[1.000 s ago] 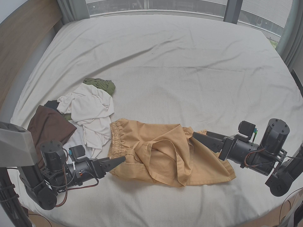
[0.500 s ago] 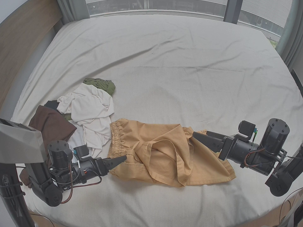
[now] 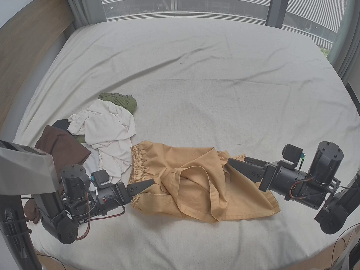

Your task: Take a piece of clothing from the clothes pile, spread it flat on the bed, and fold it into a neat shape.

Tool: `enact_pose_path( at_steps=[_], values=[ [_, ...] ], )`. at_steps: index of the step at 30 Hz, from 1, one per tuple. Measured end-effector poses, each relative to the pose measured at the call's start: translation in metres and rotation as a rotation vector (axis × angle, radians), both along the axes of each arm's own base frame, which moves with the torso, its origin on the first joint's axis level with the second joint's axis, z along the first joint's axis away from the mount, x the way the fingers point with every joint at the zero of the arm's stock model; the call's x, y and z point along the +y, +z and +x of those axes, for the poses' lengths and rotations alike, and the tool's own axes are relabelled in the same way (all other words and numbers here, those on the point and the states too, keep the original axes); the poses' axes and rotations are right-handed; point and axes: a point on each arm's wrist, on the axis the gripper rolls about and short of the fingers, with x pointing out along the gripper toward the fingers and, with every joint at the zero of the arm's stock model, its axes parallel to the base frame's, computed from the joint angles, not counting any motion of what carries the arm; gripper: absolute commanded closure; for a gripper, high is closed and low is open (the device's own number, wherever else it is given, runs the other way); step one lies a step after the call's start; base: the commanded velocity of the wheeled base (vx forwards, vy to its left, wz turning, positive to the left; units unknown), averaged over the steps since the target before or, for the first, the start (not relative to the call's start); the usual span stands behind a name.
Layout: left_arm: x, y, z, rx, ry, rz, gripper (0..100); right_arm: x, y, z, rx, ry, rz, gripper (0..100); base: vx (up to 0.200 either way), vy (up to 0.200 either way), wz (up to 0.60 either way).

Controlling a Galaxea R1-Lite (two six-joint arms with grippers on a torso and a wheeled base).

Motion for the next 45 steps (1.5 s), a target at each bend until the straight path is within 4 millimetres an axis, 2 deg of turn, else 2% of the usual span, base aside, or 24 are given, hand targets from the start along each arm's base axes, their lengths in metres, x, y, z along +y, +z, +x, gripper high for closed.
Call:
enact_pose_path(
  at_steps=[11,17,26,35,36,45],
  values=[
    [-0.010,0.029,-0.018,-0.003,-0.088,-0.108,0,0.000,-0.001,0.001,0.003,-0.002,-0.001,0,0.000,0.000,0.00],
    [-0.016,0.023,-0.020,0.007,-0.113,-0.087,0,0.000,-0.001,0.001,0.004,-0.002,-0.001,0,0.000,0.000,0.00],
    [-0.027,0.017,-0.005,-0.015,-0.136,-0.084,0,0.000,-0.001,0.001,0.002,-0.003,-0.001,0,0.000,0.000,0.00],
    [-0.035,0.011,0.001,-0.020,-0.152,-0.084,0,0.000,-0.001,0.001,0.002,-0.002,-0.001,0,0.000,0.000,0.00],
    [-0.036,0.010,0.002,-0.016,-0.151,-0.083,100,0.000,-0.001,0.001,0.002,-0.002,-0.001,0,0.000,0.000,0.00],
    [-0.035,0.003,0.003,0.005,-0.147,-0.075,100,0.001,-0.001,0.001,0.002,-0.001,-0.001,0,0.000,0.000,0.00]
  ],
)
